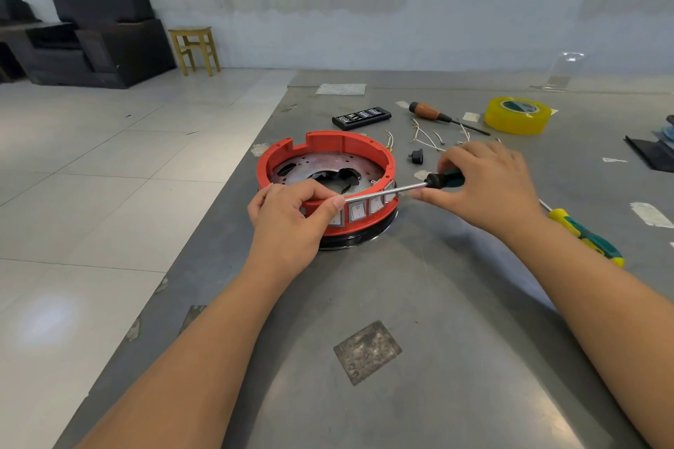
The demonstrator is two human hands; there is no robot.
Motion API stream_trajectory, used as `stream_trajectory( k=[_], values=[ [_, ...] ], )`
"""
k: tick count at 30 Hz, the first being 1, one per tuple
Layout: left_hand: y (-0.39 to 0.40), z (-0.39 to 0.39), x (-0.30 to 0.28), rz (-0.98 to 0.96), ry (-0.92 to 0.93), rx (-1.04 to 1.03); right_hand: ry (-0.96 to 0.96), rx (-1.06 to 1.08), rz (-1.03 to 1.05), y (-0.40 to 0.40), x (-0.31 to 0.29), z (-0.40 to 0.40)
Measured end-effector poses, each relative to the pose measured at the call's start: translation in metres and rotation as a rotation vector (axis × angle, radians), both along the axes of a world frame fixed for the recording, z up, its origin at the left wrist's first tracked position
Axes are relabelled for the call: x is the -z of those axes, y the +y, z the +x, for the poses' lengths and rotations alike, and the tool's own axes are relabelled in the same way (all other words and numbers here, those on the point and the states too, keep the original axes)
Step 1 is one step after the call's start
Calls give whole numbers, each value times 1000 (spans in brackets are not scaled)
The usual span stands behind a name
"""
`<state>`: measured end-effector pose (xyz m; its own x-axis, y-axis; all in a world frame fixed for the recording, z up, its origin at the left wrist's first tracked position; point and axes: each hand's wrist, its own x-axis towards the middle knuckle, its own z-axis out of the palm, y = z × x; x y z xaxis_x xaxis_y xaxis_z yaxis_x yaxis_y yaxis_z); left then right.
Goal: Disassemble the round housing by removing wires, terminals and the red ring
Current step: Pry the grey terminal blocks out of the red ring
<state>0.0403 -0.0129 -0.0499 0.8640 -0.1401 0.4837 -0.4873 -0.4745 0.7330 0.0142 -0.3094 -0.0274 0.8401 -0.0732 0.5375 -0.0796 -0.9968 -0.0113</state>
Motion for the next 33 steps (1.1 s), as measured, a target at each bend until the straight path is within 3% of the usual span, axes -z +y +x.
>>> stream_trajectory(
  k=[6, 15, 22, 27, 33],
  values=[
    [1, 2, -1, 50, 13, 16, 29, 10, 245, -4, 5, 1],
    [28, 9, -3, 345, -122, 165, 158, 2, 267, -9, 8, -7],
    [20, 6, -18, 461, -70, 200, 182, 22, 240, 2, 9, -12],
    [6, -10, -27, 480, -33, 95, 197, -9, 241, 2, 8, -13],
    [-4, -18, -31, 664, -98, 13, 271, -28, 332, 0, 9, -10]
  ],
)
